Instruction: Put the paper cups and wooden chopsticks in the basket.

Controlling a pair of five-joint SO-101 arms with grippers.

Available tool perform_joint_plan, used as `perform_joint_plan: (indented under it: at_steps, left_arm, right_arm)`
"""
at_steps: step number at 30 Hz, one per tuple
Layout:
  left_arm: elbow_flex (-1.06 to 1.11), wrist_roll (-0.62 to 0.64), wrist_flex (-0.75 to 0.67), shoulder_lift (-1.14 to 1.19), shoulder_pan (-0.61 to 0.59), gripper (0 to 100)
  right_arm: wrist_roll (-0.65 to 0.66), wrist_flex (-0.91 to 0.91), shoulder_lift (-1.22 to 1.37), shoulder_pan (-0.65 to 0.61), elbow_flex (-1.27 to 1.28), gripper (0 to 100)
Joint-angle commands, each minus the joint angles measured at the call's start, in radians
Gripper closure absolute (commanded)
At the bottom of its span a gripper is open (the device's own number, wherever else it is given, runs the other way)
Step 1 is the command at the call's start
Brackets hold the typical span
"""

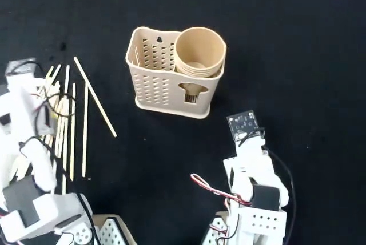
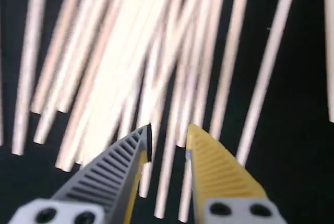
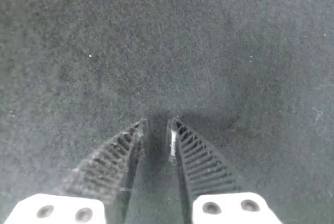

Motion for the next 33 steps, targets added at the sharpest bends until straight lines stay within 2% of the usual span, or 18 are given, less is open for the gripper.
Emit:
perform_joint_plan:
  at_steps: [1,5,9,14,19,27,29,33]
  left_arm:
    - [-0.151,-0.08,0.002,0.035,-0.101,87]
    - [-0.325,-0.126,0.061,0.164,-0.148,87]
    - [-0.545,-0.18,0.167,0.362,-0.125,87]
    - [-0.885,-0.184,0.308,0.628,-0.119,87]
    - [-1.179,-0.272,0.439,0.873,-0.081,78]
    - [-1.419,-0.298,0.459,1.142,-0.076,78]
    - [-1.452,-0.298,0.459,1.177,-0.076,80]
    - [-1.483,-0.296,0.459,1.211,-0.073,93]
  right_arm:
    - [0.003,0.008,-0.074,0.008,-0.001,91.7]
    - [0.003,0.008,-0.074,0.008,-0.001,91.7]
    - [0.003,0.008,-0.074,0.008,-0.001,91.7]
    - [0.003,0.008,-0.074,0.008,-0.001,91.7]
    - [0.003,0.008,-0.074,0.008,-0.001,91.7]
    - [0.003,0.008,-0.074,0.008,-0.001,91.7]
    - [0.002,0.008,-0.074,0.008,-0.001,91.7]
    - [-0.003,0.008,-0.074,0.008,-0.001,91.7]
